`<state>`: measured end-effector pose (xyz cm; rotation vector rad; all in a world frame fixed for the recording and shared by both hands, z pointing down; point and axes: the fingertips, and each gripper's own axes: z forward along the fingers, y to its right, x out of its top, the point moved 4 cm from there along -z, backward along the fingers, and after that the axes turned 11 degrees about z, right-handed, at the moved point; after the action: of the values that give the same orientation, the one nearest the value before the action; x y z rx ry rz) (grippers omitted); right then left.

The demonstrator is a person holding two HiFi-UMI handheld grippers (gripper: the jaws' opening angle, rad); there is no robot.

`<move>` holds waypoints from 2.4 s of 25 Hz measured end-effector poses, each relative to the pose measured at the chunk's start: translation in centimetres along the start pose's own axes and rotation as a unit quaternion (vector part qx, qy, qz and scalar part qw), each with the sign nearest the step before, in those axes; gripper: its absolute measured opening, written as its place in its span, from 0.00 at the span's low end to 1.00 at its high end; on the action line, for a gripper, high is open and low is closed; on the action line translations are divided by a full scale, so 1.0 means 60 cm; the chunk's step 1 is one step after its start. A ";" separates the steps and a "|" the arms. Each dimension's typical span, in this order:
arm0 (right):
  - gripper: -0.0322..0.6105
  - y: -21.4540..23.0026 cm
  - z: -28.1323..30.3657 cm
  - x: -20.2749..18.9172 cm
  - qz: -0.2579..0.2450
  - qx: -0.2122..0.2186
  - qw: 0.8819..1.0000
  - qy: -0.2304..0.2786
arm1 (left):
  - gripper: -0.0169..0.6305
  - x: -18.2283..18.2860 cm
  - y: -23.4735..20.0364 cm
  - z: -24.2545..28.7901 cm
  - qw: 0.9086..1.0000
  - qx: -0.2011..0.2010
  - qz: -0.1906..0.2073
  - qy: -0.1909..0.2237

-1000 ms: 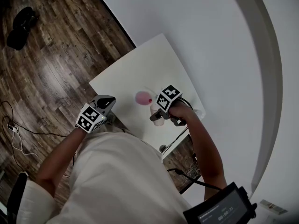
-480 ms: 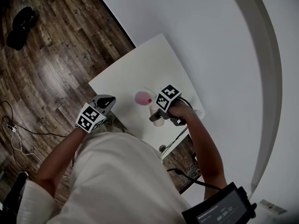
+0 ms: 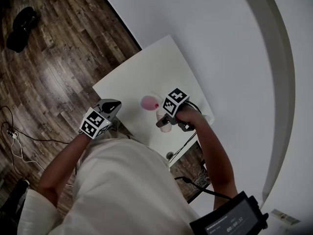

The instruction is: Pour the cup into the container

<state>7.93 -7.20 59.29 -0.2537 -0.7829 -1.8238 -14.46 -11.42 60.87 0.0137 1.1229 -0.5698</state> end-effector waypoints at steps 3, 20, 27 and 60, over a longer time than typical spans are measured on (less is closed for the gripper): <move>0.64 0.000 0.000 -0.002 -0.001 -0.001 1.000 -0.002 | 0.04 0.000 0.002 0.001 1.000 0.000 0.000 0.000; 0.64 0.000 -0.005 0.000 0.000 -0.006 1.000 -0.015 | 0.04 -0.003 -0.001 0.001 1.000 -0.002 -0.002 0.000; 0.64 0.005 -0.002 -0.001 0.005 -0.006 1.000 -0.019 | 0.04 -0.006 -0.004 0.001 1.000 -0.005 0.000 0.000; 0.64 -0.005 -0.001 0.002 -0.010 -0.012 0.998 -0.059 | 0.04 -0.006 -0.005 0.004 1.000 -0.006 -0.005 0.002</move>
<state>7.62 -7.30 59.20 -0.3738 -0.8476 -1.8507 -14.52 -11.59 61.36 -0.0002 1.1304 -0.5719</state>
